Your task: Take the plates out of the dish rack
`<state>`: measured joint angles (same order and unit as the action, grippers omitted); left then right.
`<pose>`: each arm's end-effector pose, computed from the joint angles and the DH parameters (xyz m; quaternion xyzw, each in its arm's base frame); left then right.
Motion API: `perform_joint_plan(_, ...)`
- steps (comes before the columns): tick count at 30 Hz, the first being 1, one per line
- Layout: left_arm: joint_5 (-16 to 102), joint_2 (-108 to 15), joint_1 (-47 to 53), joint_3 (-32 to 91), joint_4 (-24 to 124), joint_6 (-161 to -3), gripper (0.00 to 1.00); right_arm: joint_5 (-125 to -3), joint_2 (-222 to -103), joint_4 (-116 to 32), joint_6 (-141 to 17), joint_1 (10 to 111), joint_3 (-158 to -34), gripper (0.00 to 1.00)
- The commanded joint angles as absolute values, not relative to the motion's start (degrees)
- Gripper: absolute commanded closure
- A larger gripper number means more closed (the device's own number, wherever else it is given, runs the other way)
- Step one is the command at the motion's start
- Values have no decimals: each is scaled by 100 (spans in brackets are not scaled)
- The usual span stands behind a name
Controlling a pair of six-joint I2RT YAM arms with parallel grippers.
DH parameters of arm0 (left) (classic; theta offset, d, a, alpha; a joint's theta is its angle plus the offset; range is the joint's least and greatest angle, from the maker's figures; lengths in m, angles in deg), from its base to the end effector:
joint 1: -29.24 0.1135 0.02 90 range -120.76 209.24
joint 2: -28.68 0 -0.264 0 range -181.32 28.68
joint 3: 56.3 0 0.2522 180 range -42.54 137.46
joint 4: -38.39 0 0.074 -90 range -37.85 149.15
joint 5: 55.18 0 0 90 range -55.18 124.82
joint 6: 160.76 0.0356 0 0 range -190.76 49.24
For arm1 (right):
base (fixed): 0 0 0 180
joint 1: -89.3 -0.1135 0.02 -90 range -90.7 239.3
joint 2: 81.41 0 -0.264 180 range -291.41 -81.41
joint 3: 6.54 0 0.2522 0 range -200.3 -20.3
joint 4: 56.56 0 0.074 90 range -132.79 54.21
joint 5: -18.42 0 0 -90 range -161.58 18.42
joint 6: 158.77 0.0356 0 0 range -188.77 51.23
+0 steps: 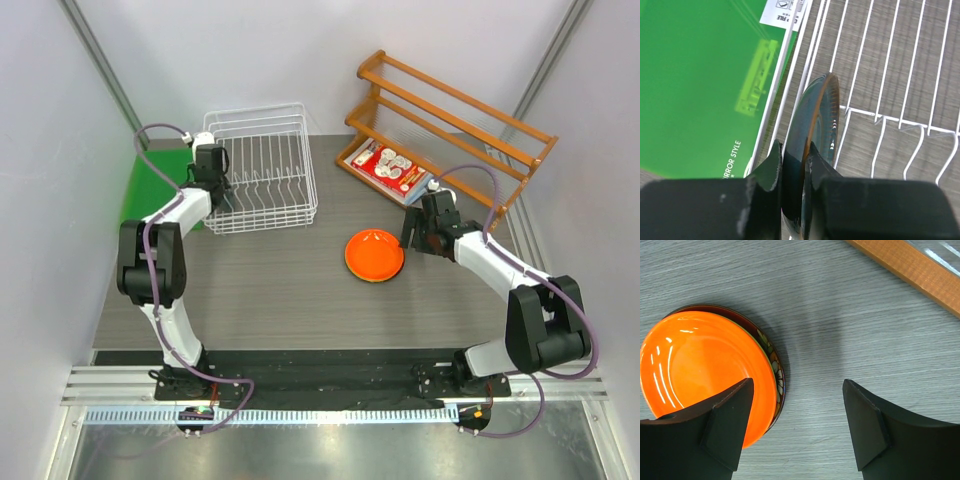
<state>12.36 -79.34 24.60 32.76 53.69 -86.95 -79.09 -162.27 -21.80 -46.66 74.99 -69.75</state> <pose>0.4282 -0.0211 0.2224 -0.1778 0.8535 0.0864 0.4821 0.2774 0.0659 0.2111 0.0853 0.9410 0.0416 0.3248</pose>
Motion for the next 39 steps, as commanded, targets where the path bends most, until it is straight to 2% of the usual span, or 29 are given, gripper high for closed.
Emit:
perform_joint_plan(1, 907, -7828, 2520, 3234, 5092, -9459, 100, -7896, -16245, -2337, -4759, 7471, -7066, 23)
perform_joint_plan(16, 441, -6792, 2336, 3541, 5197, -8545, 100, -7940, -16069, -2328, -4724, 7462, -7005, 23)
perform_joint_plan(28, 528, -6290, 2213, 3647, 5522, -8509, 100, -7975, -15823, -2319, -4741, 7462, -6978, 23)
perform_joint_plan(34, 1090, -5807, 2195, 3682, 5925, -8886, 100, -7686, -15604, -2311, -4715, 7462, -7039, 23)
perform_joint_plan(39, 2986, -5447, 2160, 3253, 5997, -9799, 100, -6985, -15340, -2485, -4628, 7462, -7154, 22)
